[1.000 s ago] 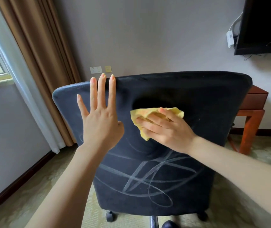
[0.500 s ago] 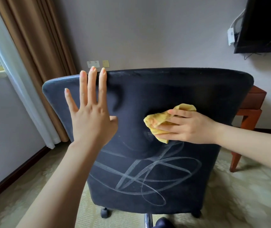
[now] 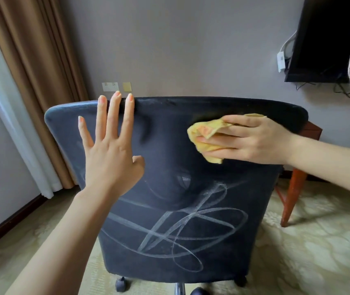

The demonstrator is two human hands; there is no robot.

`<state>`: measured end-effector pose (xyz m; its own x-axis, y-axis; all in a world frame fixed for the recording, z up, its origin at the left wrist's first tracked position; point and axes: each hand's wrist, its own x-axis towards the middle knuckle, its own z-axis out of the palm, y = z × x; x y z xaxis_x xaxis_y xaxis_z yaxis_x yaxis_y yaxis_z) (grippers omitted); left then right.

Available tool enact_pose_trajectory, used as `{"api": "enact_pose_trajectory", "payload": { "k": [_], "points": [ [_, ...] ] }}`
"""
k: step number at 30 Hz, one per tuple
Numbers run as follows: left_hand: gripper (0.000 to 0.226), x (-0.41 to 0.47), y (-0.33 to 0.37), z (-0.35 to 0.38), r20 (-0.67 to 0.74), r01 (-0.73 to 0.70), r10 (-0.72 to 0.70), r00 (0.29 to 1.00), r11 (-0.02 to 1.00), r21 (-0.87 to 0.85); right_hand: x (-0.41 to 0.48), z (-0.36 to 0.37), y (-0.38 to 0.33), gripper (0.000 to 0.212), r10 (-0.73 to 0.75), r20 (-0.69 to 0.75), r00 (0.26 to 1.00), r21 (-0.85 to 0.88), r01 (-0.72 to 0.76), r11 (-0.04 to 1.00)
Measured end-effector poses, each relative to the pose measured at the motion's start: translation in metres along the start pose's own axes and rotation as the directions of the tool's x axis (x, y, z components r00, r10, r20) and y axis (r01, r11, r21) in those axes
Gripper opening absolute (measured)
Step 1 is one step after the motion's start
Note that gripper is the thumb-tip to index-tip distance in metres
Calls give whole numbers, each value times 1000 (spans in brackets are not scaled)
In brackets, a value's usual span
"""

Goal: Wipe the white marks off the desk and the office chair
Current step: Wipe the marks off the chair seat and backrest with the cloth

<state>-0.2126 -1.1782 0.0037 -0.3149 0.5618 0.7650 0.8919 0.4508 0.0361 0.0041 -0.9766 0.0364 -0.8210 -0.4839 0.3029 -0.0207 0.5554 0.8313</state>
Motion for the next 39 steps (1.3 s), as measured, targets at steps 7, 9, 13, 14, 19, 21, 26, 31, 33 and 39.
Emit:
{"api": "enact_pose_trajectory", "payload": {
  "k": [7, 9, 13, 14, 19, 21, 26, 31, 33, 39],
  "points": [
    [116, 0, -11, -13, 60, -38, 36, 998, 998, 40, 90, 37, -53, 32, 6, -1, 1000, -100, -6, 995],
    [113, -2, -10, -16, 62, -24, 22, 998, 999, 45, 94, 49, -70, 32, 38, 46, 998, -119, -32, 992],
    [112, -24, 3, -8, 75, -35, 35, 997, 999, -3, 77, 67, -96, 32, -73, 220, 973, -97, 96, 991],
    [113, -34, 8, -3, 97, -62, 62, 993, 998, -8, 68, 72, -102, 34, -103, 241, 965, -95, 129, 987],
    [114, -69, 26, 31, 302, -48, 59, 952, 998, -43, 4, 78, -114, 33, -246, 354, 902, -58, 284, 957],
    [112, -71, 33, 42, 340, -7, 29, 940, 998, -66, -24, 72, -107, 31, -269, 390, 881, 4, 290, 957],
    [113, -66, 44, 55, 334, 44, -13, 943, 995, -84, -71, 42, -62, 24, -203, 328, 923, 12, 210, 978],
    [107, -66, 49, 59, 327, 54, -19, 945, 994, -96, -67, 8, -9, 37, -89, 167, 982, -59, 100, 993],
    [105, -66, 49, 59, 326, 50, -17, 945, 994, -92, -49, -2, 4, 38, -76, 86, 993, -105, 85, 991],
    [110, -67, 44, 58, 325, 17, 4, 946, 998, -62, 22, 1, -11, 35, 132, -178, 975, -78, -147, 986]
  ]
}}
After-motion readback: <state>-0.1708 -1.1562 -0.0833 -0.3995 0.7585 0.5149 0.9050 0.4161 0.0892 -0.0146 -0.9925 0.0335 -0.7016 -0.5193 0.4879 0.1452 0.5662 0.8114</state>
